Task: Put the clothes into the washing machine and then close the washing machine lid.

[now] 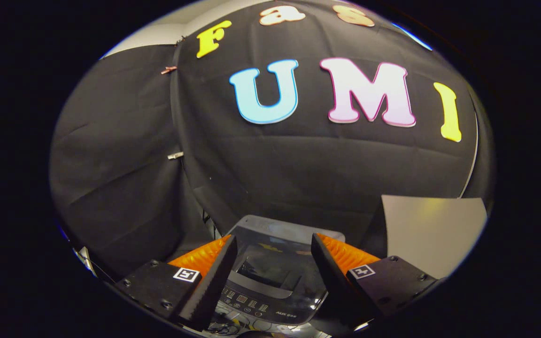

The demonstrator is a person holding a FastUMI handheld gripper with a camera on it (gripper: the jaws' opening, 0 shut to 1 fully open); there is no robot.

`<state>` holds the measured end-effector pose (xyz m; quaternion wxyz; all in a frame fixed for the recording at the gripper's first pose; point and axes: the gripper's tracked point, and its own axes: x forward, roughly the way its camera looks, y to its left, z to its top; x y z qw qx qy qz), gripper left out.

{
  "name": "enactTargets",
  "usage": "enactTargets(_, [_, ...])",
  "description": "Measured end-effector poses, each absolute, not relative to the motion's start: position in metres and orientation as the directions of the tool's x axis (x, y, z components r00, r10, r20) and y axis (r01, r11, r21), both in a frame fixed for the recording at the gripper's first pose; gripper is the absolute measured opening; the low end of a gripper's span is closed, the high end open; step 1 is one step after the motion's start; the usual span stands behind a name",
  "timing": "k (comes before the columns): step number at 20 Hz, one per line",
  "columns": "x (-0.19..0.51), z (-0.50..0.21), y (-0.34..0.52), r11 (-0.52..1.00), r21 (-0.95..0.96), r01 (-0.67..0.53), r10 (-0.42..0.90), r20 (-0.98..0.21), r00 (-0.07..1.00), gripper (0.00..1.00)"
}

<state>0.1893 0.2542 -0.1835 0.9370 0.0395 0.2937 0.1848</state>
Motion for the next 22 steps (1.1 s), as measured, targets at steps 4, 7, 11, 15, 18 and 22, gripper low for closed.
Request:
enactTargets(4, [0.161, -0.146, 0.240, 0.923, 0.157, -0.352, 0.384, -0.433, 0.815, 0.99])
enactTargets(7, [0.140, -0.119, 0.229, 0.923, 0.125, -0.363, 0.383, -0.354, 0.853, 0.99])
enactTargets(11, [0.110, -0.080, 0.212, 0.928, 0.054, -0.370, 0.372, -0.236, 0.898, 0.99])
enactTargets(15, [0.082, -0.049, 0.191, 0.935, 0.005, -0.354, 0.351, -0.152, 0.924, 0.98])
enactTargets(18, [0.062, -0.032, 0.170, 0.946, -0.020, -0.323, 0.319, -0.106, 0.942, 0.98])
enactTargets(22, [0.039, -0.015, 0.149, 0.957, -0.048, -0.286, 0.284, -0.047, 0.958, 0.98])
